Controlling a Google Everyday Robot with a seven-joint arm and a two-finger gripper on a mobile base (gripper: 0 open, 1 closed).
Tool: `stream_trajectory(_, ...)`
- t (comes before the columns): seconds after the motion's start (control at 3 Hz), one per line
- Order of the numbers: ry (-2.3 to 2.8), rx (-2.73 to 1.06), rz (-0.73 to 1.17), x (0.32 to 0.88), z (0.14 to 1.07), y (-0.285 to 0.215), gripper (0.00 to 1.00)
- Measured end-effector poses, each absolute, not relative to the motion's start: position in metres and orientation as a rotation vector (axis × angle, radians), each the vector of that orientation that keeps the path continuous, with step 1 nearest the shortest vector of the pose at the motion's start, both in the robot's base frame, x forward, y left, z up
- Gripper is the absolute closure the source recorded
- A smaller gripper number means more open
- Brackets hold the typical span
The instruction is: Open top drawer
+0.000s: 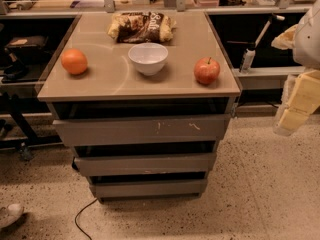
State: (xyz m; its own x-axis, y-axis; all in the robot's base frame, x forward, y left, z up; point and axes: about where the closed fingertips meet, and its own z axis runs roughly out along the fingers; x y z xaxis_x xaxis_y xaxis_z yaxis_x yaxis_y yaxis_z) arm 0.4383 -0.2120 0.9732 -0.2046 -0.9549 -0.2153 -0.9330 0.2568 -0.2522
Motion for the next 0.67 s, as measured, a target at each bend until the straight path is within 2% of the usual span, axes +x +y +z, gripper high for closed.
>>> stream_trajectory(0.33, 2.136, -1.778, -0.073, 0.434, 0.946, -0.185, 0.0)
stream_trajectory(0.67, 2.085, -1.862, 0.007, 0.44, 0.87, -0.145, 0.0)
